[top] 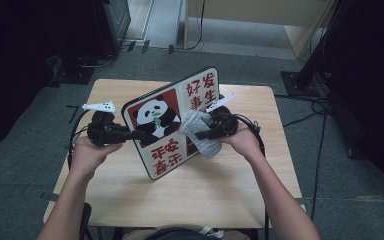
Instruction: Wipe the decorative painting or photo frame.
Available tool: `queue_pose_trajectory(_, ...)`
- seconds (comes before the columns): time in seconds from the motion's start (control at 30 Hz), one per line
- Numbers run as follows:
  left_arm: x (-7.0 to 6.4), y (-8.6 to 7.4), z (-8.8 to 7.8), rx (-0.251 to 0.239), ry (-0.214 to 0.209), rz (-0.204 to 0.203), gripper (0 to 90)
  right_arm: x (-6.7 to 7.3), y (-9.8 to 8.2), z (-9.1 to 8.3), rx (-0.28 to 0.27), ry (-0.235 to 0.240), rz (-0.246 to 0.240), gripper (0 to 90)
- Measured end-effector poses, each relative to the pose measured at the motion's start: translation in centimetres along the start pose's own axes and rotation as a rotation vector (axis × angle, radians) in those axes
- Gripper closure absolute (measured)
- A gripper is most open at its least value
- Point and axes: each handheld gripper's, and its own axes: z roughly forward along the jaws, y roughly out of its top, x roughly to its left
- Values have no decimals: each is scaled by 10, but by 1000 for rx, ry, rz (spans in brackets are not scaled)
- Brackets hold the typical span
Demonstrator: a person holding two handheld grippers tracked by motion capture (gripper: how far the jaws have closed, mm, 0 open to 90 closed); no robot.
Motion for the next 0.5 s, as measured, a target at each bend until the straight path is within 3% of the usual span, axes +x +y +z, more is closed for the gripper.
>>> queue_pose_trajectory(0.5, 0, 0, 0, -1, 0, 2, 774, -2, -14, 12, 22, 5, 10, 654)
